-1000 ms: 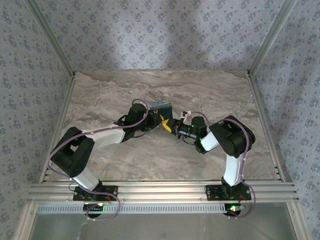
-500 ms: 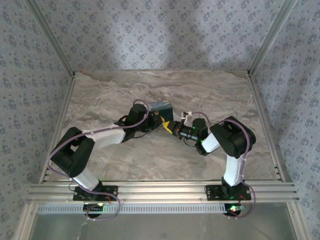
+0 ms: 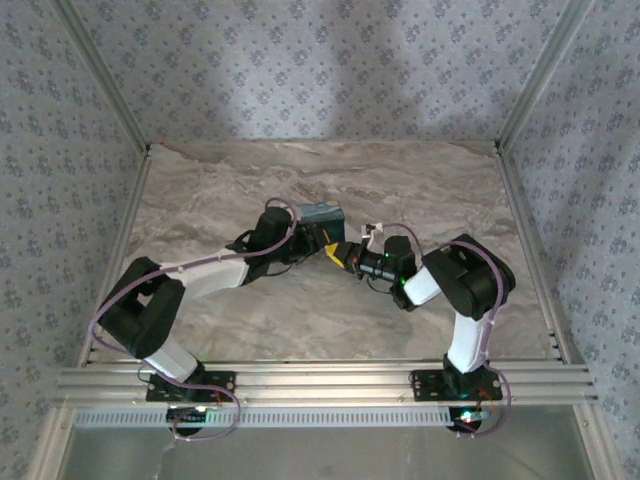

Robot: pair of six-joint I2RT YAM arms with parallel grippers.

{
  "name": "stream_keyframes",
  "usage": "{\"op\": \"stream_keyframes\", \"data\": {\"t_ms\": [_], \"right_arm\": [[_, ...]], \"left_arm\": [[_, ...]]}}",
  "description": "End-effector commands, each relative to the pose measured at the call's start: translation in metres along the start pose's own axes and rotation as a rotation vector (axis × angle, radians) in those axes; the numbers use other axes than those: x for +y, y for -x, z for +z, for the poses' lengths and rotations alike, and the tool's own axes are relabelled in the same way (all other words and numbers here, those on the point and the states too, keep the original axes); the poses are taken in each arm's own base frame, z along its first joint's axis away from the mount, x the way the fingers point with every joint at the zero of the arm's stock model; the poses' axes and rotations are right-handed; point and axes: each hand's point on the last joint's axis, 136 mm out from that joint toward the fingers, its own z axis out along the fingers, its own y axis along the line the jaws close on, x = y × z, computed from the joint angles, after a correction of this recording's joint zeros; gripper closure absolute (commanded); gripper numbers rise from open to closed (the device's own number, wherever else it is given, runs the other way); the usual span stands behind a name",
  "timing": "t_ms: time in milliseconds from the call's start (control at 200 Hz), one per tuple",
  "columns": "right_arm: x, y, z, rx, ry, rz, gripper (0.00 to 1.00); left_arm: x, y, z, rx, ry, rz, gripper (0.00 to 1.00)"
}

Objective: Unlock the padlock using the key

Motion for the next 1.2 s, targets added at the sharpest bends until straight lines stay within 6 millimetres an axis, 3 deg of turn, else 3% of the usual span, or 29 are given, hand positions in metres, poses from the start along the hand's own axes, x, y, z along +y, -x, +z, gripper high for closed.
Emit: {"op": "stream_keyframes", "data": {"t_ms": [0,370,1194], "right_arm": [[0.002,0.000,-0.001,-0.014,-0.003,-0.006,1.00],[0.003,0.000,-0.002,-0.019,-0.002,-0.005,1.00],[-0.015,-0.009,-0.001,-0.040,-0.044,0.235,1.00]], "left_arm": [[-0.009,0.007,-0.014,-0.031,-0.023,0.024,0.60],[0.002,0.013,-0.026,-0.055,-0.005,0.008,0.52],[0.015,-0.010,-0.002,0.011,0.007,-0.070,0.47]]}}
